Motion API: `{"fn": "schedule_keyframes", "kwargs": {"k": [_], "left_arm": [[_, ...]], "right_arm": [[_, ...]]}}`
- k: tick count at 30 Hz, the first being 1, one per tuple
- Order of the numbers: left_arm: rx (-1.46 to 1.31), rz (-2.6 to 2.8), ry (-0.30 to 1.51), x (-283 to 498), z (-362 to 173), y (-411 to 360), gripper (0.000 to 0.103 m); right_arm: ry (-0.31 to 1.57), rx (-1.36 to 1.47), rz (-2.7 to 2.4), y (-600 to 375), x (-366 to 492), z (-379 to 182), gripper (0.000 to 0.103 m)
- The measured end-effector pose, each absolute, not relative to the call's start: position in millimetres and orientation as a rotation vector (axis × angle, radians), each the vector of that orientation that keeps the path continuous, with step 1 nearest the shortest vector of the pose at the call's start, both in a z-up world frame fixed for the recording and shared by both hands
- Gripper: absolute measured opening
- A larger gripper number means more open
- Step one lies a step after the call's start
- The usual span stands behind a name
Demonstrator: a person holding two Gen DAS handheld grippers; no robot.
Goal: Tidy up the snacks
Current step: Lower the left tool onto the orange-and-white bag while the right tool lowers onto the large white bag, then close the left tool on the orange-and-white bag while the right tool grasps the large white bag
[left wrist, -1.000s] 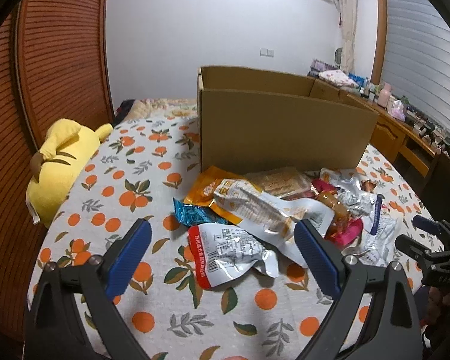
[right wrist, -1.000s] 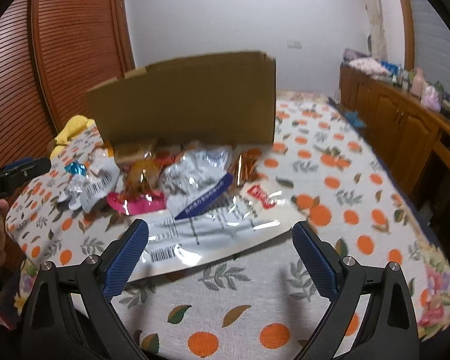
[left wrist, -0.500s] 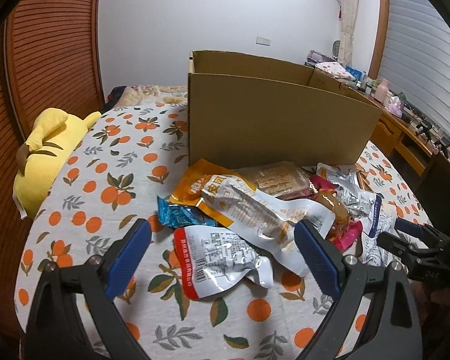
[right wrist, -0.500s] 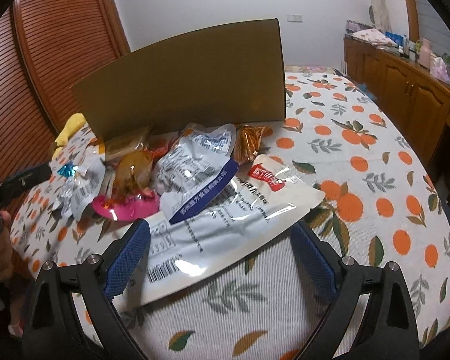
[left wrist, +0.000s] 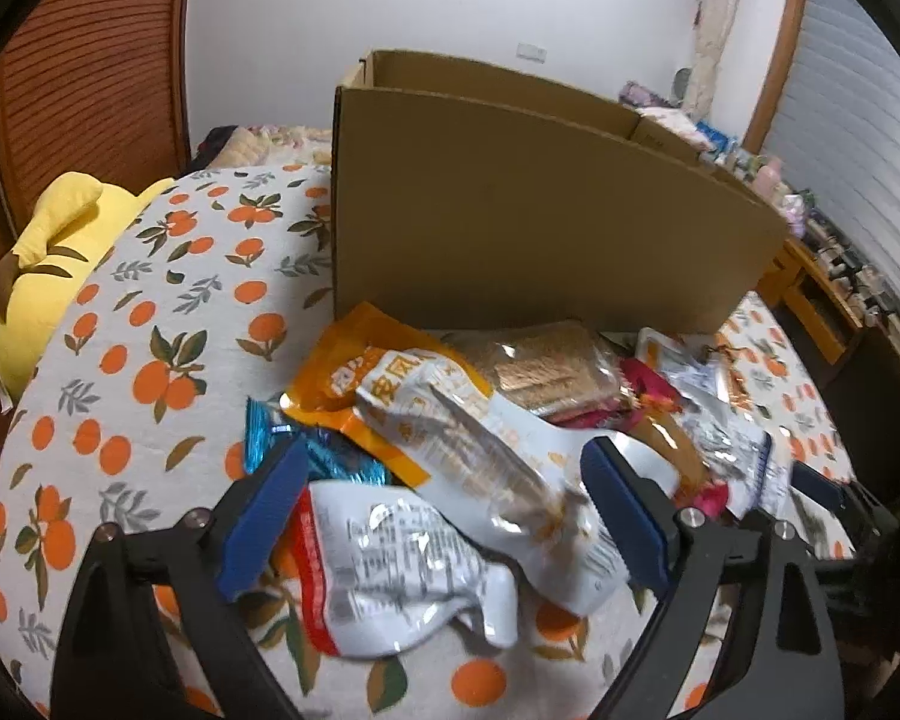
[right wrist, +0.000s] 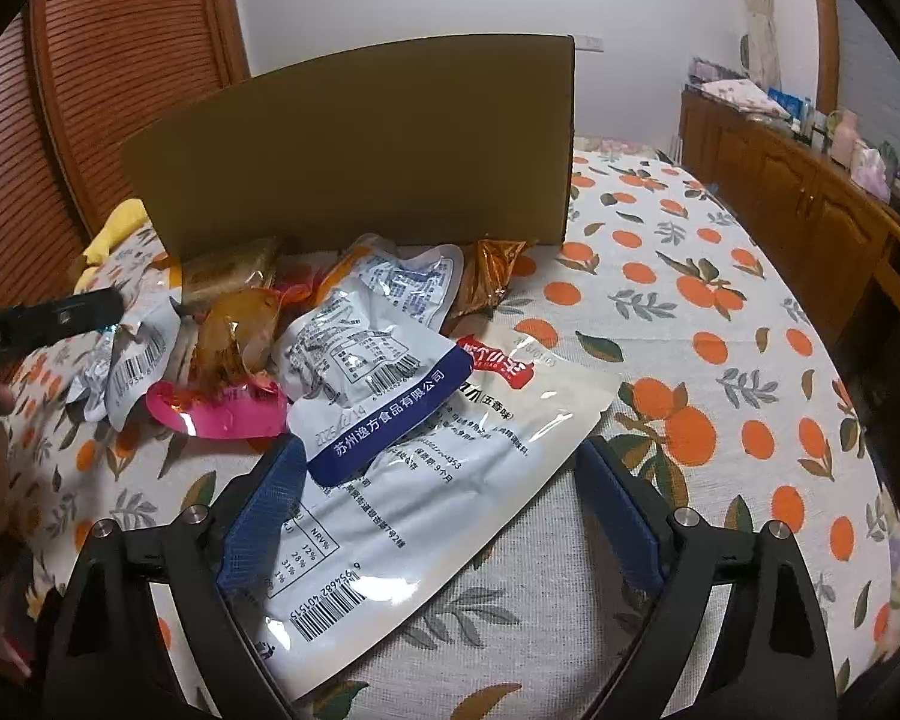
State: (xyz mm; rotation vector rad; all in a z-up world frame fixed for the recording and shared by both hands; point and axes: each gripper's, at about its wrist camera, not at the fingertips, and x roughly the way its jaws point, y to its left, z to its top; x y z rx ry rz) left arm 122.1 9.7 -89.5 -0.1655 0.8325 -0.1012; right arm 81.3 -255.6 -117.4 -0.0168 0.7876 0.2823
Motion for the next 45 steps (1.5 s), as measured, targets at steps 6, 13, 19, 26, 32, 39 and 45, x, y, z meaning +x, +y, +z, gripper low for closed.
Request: {"fn": "schedule_keyframes", "kwargs": {"k": [6, 13, 19, 26, 32, 39, 45], "left_arm": [[-0.174, -0.081, 0.881, 144, -95, 11, 0.091], [-0.147, -0.077, 0.897, 144, -99, 7, 0.091], [-0.080, -0.073, 0.912, 152, -101, -1, 0.089], [-0.141, -0.101, 0.907, 161, -96, 19, 0.049], [-0.141, -0.124, 0.906, 156, -87, 23, 0.035], [-0.216, -0.117, 0.942, 146, -92, 33, 0.057], [-0.250, -0.158, 0.994, 140, -94, 25, 0.059]], "right_arm": [[0.793, -0.040, 0.280, -259, 80, -116, 0.084], [0.799, -0.054, 0.286, -265, 79, -115, 0.074], [0.797, -0.058, 0.288, -265, 79, -115, 0.074], [0.808, -0.067, 0.301, -267, 80, -114, 0.074], [0.822, -0.082, 0.314, -273, 79, -113, 0.070], [0.828, -0.086, 0.320, -281, 75, -113, 0.069], [0.818, -0.092, 0.310, -280, 73, -113, 0.069]]}}
